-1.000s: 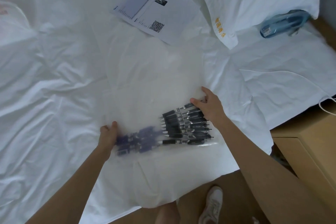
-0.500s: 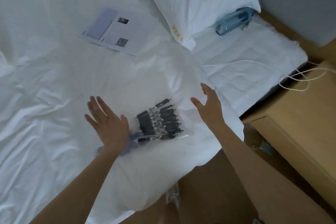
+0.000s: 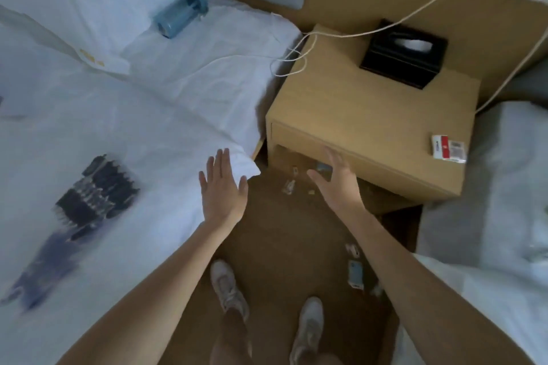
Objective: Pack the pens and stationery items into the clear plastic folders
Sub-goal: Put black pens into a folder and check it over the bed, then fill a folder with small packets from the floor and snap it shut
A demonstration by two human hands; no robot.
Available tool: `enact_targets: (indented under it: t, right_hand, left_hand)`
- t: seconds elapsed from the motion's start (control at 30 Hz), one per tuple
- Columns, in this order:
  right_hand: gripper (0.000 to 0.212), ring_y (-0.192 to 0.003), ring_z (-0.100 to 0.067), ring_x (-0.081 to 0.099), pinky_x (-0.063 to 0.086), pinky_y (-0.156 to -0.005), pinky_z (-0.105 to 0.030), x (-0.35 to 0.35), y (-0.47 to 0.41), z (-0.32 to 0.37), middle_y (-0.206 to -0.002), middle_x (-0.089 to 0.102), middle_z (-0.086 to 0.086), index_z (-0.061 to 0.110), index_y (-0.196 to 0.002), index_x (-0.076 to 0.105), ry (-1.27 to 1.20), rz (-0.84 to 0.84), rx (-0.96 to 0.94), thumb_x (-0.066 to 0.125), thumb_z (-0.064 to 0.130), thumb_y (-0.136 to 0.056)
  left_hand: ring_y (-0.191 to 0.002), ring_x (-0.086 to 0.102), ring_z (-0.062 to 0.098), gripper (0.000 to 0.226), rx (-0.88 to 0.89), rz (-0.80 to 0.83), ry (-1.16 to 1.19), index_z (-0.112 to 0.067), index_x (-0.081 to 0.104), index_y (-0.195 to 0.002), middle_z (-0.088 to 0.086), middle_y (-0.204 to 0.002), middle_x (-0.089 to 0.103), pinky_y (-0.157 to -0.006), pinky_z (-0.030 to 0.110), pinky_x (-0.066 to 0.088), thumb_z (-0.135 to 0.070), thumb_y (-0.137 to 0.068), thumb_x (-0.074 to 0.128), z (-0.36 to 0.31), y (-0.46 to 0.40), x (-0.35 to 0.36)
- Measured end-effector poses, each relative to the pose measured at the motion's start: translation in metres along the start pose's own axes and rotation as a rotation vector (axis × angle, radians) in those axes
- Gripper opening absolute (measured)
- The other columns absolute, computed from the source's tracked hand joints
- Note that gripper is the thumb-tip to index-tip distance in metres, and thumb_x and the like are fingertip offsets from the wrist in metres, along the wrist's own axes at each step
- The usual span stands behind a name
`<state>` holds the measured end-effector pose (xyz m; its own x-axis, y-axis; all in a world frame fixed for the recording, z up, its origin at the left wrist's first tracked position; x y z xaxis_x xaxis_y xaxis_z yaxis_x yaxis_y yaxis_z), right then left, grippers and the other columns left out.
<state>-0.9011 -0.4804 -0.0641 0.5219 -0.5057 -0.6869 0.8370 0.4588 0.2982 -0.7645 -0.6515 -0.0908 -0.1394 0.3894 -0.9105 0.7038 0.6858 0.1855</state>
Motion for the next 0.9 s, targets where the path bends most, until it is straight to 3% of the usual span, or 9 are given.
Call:
enact_targets:
  t: [0.1,0.33,0.57,0.67,0.73,0.9]
  right_hand:
    - [0.062,-0.135,-0.021,0.037,0.033,-0.11,-0.036,-0.039,0.028,-0.061,-0.149,0.036,-0.002,0.019,-0.147,0.03,0.001,-0.056,0.087,0.058,0.032,-0.094]
    - [0.061,-0.136,-0.019,0.037,0.033,-0.108,-0.033,-0.074,0.083,-0.161,-0.148,0.04,-0.002,0.019,-0.145,0.034,-0.032,-0.209,0.317,0.061,0.03,-0.091]
    - [0.06,-0.135,-0.019,0.038,0.035,-0.106,-0.031,-0.064,0.132,-0.195,-0.15,0.036,0.0,0.022,-0.146,0.033,-0.122,-0.329,0.481,0.06,0.03,-0.092]
    - [0.058,-0.128,-0.024,0.046,0.04,-0.104,-0.036,-0.081,0.166,-0.211,-0.148,0.038,-0.001,0.021,-0.144,0.035,-0.156,-0.481,0.558,0.06,0.029,-0.092]
    - [0.056,-0.132,-0.022,0.041,0.036,-0.106,-0.034,-0.099,0.197,-0.225,-0.149,0.036,-0.001,0.019,-0.144,0.036,-0.172,-0.622,0.634,0.058,0.027,-0.093]
    - [0.052,-0.132,-0.025,0.041,0.03,-0.103,-0.028,-0.141,0.294,-0.276,-0.145,0.041,-0.007,0.009,-0.14,0.042,-0.165,-0.917,0.822,0.06,0.019,-0.093]
  left_hand:
    - [-0.147,0.005,0.021,0.06,0.111,0.104,0.005,-0.016,0.01,-0.152,0.002,-0.16,0.009,-0.118,0.039,0.001,-0.031,-0.101,0.038,-0.058,0.017,0.031]
    - [-0.146,0.012,0.017,0.059,0.326,0.358,0.037,-0.018,0.013,-0.152,0.0,-0.158,0.019,-0.118,0.037,0.007,-0.036,-0.101,0.037,-0.144,0.058,0.088]
    - [-0.145,0.018,0.017,0.06,0.582,0.507,-0.013,-0.018,0.013,-0.152,0.002,-0.158,0.02,-0.117,0.035,0.009,-0.035,-0.101,0.039,-0.203,0.08,0.113]
    - [-0.145,0.018,0.017,0.06,0.674,0.559,-0.035,-0.018,0.013,-0.152,0.001,-0.158,0.019,-0.118,0.038,0.016,-0.034,-0.101,0.039,-0.23,0.094,0.117]
    - [-0.145,0.018,0.017,0.06,0.74,0.602,-0.044,-0.018,0.013,-0.152,0.001,-0.158,0.018,-0.117,0.039,0.02,-0.035,-0.101,0.039,-0.252,0.109,0.122]
    - [-0.144,0.02,0.02,0.057,0.945,0.703,-0.047,-0.017,0.016,-0.151,0.003,-0.157,0.021,-0.118,0.041,0.016,-0.031,-0.101,0.038,-0.317,0.172,0.143]
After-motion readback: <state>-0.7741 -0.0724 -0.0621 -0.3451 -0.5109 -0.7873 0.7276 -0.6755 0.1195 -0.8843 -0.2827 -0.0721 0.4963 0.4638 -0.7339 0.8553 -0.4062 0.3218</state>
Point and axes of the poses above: each hand's wrist, its own y-axis away from the middle knuckle, its own x-axis out of the palm, z = x × y, the point moved 2 cm from there along -y, towards the middle knuckle
